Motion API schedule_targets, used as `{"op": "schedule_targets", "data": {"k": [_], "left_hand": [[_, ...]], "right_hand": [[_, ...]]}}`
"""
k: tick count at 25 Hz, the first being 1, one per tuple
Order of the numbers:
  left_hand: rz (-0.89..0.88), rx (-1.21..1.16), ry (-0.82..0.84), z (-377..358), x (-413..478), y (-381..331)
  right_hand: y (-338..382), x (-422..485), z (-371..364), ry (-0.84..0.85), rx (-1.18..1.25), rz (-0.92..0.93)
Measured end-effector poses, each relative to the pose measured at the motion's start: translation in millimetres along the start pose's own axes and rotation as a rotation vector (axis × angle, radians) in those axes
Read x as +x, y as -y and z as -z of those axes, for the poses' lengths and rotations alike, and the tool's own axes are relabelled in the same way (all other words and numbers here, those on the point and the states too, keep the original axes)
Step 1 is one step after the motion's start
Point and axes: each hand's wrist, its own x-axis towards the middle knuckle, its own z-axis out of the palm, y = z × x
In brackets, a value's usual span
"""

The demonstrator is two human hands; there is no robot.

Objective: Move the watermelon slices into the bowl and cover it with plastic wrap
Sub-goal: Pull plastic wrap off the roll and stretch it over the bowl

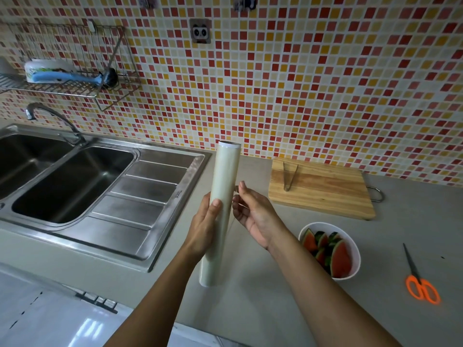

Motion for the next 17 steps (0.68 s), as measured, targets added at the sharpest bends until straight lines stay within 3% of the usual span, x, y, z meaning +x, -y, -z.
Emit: {"op": "schedule_targets", "data": {"k": [3,7,14,17], "left_hand": [[-0.007,-0.019,0.037,2.5,-1.1,-1.1],[0.023,-0.192,0.129,5.7,0.4,-0.2],[0.028,-0.291,0.097,2.0,0.1,2.4],[0.038,-0.288,0.081,1.1,-0.1,0.7]], "right_hand": [[2.2,1.5,0.8,-0.091,-0.081,0.006],[6.7,-1.2,-2.2,-0.022,-0.137,-0.013],[7.6,-5.0,-8.0,0.061,0.197,-0.009],[12.1,-5.1,-6.7,0.063,0.085,-0.027]]}}
